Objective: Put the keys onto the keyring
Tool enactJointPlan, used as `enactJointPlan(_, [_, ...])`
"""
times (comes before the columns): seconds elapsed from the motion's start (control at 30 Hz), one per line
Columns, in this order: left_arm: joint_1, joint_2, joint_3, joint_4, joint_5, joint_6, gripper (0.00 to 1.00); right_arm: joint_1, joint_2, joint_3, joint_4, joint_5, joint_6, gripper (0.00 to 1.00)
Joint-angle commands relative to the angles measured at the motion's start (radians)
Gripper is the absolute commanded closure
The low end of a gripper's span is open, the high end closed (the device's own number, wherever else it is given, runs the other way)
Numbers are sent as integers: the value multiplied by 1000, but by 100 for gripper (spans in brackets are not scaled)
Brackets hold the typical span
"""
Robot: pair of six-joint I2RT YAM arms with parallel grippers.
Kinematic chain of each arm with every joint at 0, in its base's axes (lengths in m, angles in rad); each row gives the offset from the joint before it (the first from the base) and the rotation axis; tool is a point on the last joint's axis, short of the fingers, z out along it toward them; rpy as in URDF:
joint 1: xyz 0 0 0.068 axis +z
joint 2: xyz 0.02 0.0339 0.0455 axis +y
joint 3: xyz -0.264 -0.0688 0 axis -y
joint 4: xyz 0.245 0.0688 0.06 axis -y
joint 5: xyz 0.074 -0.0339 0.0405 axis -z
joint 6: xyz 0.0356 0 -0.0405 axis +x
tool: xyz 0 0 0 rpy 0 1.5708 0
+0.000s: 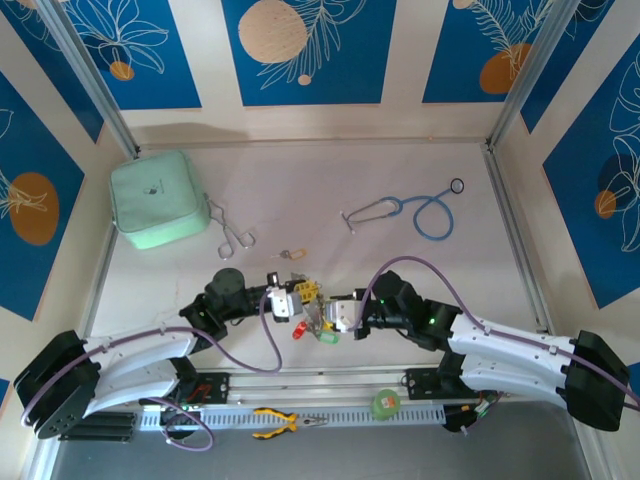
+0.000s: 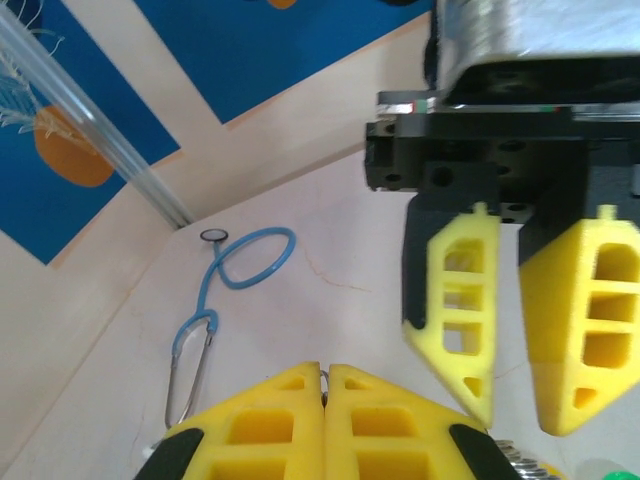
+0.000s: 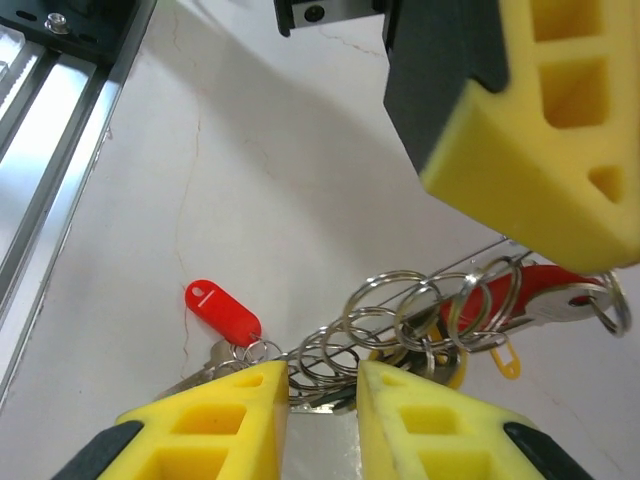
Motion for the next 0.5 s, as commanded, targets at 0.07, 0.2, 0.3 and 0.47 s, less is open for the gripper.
enactJointPlan(0.07, [7, -7, 9, 55, -103, -129, 100, 18, -9, -35, 102, 51, 63, 76])
enactJointPlan(0.2, [6, -37, 44, -64, -193, -217, 100, 18, -26, -47, 134, 104, 118, 76])
enactJointPlan(0.3, [4, -62, 77, -157, -245, -277, 100, 18, -53, -49, 113, 157, 153, 74])
enactJointPlan(0.47, [3, -71, 152, -342, -311, -374, 100, 12, -72, -21, 50, 188, 211, 71])
